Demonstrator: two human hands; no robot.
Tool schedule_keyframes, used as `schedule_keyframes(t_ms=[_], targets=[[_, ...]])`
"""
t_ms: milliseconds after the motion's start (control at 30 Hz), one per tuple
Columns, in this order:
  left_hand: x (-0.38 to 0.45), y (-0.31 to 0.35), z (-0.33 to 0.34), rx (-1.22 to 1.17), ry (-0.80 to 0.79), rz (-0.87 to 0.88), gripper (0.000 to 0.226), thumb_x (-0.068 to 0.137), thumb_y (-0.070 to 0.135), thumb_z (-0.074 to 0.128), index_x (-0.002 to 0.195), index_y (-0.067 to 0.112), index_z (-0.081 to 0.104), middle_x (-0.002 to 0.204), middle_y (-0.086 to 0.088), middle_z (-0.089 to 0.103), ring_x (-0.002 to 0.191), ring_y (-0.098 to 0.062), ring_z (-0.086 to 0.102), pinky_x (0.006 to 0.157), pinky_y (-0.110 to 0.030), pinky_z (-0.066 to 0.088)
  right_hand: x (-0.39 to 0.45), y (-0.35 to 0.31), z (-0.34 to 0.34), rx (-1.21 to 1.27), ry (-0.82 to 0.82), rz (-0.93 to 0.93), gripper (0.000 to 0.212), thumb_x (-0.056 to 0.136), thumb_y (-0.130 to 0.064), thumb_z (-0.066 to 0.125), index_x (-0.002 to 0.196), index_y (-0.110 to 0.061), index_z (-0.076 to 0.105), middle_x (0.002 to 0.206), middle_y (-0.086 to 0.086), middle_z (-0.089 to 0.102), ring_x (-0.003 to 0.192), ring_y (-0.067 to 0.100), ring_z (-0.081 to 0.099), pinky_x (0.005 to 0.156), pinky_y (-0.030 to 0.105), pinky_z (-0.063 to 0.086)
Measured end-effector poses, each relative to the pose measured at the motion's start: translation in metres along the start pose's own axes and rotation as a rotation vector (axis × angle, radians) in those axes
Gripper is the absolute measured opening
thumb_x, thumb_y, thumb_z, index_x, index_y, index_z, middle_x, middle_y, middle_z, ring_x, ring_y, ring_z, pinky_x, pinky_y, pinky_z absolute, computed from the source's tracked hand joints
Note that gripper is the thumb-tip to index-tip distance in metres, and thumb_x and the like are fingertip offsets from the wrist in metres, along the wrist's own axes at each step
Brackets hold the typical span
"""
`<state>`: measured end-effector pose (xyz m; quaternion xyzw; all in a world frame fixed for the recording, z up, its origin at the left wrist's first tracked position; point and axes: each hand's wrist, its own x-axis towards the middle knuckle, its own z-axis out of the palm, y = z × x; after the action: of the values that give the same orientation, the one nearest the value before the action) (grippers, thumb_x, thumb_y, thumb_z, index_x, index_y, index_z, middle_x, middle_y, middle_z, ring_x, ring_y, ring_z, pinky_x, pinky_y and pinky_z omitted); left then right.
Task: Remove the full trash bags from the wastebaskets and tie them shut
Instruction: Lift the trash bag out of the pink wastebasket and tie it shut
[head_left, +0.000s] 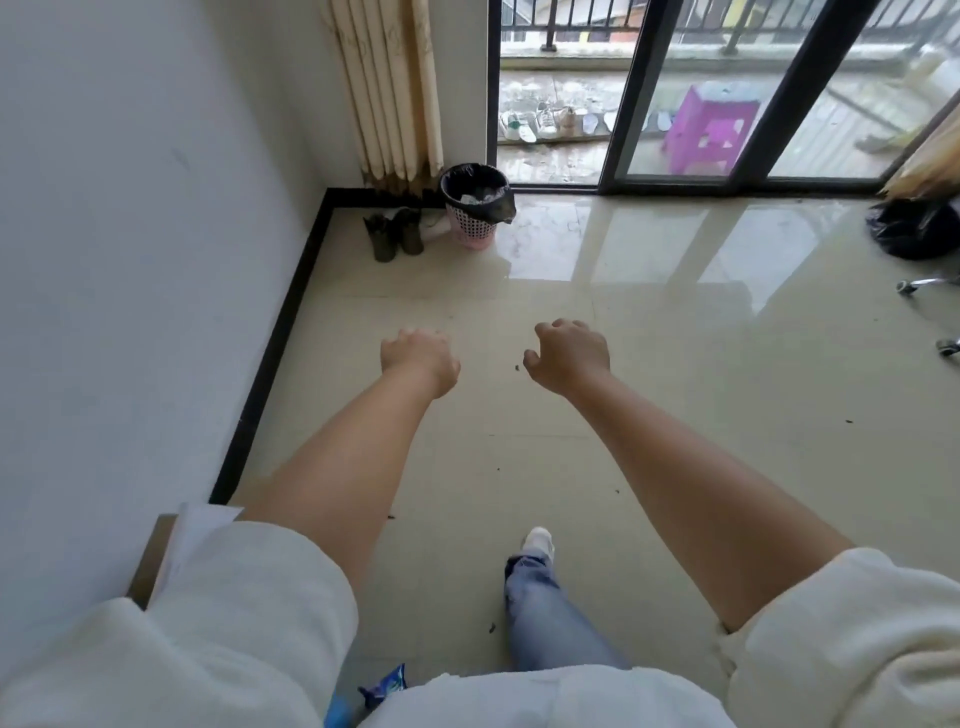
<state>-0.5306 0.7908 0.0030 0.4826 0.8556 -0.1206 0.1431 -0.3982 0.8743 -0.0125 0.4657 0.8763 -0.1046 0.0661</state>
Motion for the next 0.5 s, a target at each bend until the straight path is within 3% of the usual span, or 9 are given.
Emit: schedule_keyframes(t_ms=[300,500], targets=[[0.282,0.004,-0.099,-0.037,0.010,-0.046,0.042,0.099,0.033,0.029,0.129,0.008,0.045,0.136,-0.012,0.047,0.128,-0.029,0.041,0.102,-0.037,0.035,0.309,0.025,-0.065,-0.025,0.004,-0.069,0.039,0.094,-0.031,0.038,0.122,-0.005,0.048,0.127,0.015,0.053,0.121,0.032,0.044,0.096,0.038,0.038],[0.444,-0.028,-0.153,-0.072,0.020,-0.105,0.043,0.098,0.034,0.030,0.130,0.008,0.044,0.136,-0.012,0.048,0.128,-0.029,0.041,0.101,-0.037,0.035,0.490,0.004,-0.093,-0.033,-0.035,-0.142,0.041,0.093,-0.031,0.039,0.125,-0.006,0.047,0.130,0.014,0.052,0.123,0.031,0.043,0.099,0.039,0.036]])
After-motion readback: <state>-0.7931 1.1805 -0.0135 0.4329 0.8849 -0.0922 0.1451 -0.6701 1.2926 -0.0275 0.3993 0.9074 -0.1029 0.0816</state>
